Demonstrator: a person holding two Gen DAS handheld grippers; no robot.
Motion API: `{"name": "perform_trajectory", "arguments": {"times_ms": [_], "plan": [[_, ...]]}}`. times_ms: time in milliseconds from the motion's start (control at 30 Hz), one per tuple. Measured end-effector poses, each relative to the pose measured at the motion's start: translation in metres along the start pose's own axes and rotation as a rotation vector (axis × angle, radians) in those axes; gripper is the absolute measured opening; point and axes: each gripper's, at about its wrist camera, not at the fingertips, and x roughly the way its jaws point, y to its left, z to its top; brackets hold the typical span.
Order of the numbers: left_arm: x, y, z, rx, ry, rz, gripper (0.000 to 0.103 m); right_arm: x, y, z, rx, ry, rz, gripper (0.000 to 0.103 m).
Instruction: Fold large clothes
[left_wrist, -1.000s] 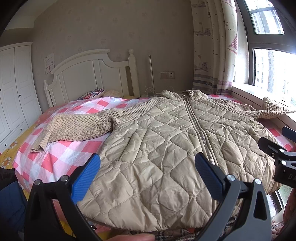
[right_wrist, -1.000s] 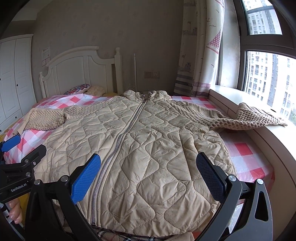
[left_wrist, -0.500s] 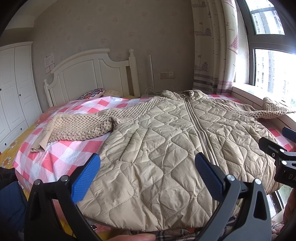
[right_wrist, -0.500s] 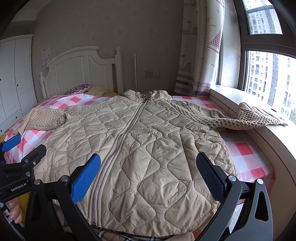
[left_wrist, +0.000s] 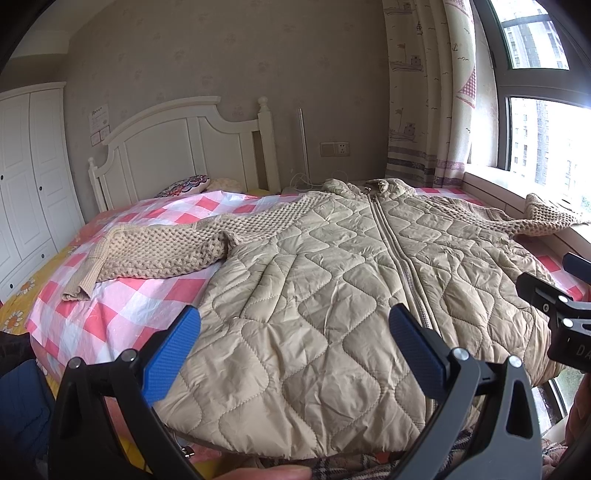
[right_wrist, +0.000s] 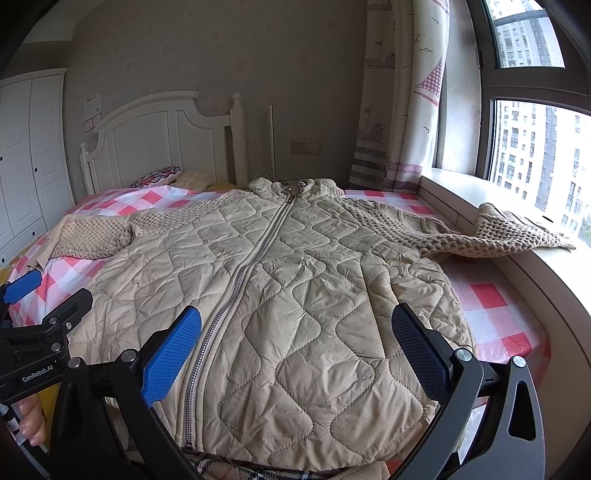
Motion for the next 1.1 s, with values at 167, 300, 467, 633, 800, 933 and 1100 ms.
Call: {"name": "perform_trajectory", "arguments": {"times_ms": [167, 300, 467, 633, 800, 933, 1100], "plan": [[0.000, 0.000, -0.001, 0.000, 0.000, 0.000, 0.101, 0.000, 0.000, 0.000, -0.001, 0.000, -0.002, 0.099], [0.000, 0.000, 0.000, 0.000, 0.001, 0.000, 0.101, 0.000, 0.000, 0.000, -0.001, 0.001, -0.001, 0.099], [0.000, 0.001, -0.001, 0.000, 0.005, -0.002, 0.101, 0.001, 0.000, 0.000, -0.003, 0.003, -0.002, 0.099], [0.011, 0.002, 0.002, 0.009, 0.038, -0.010, 0.101, 0.008, -0.012, 0.002, 0.016, 0.017, -0.022, 0.099], [0.057, 0.005, 0.027, 0.043, 0.116, -0.039, 0.101, 0.024, -0.061, 0.015, 0.134, 0.038, -0.086, 0.099], [0.129, 0.009, 0.052, 0.078, 0.232, -0.016, 0.101, 0.046, -0.121, 0.030, 0.237, 0.033, -0.191, 0.099], [0.212, 0.021, 0.067, 0.042, 0.335, 0.056, 0.101, 0.093, -0.216, 0.052, 0.474, 0.083, -0.323, 0.099]]}}
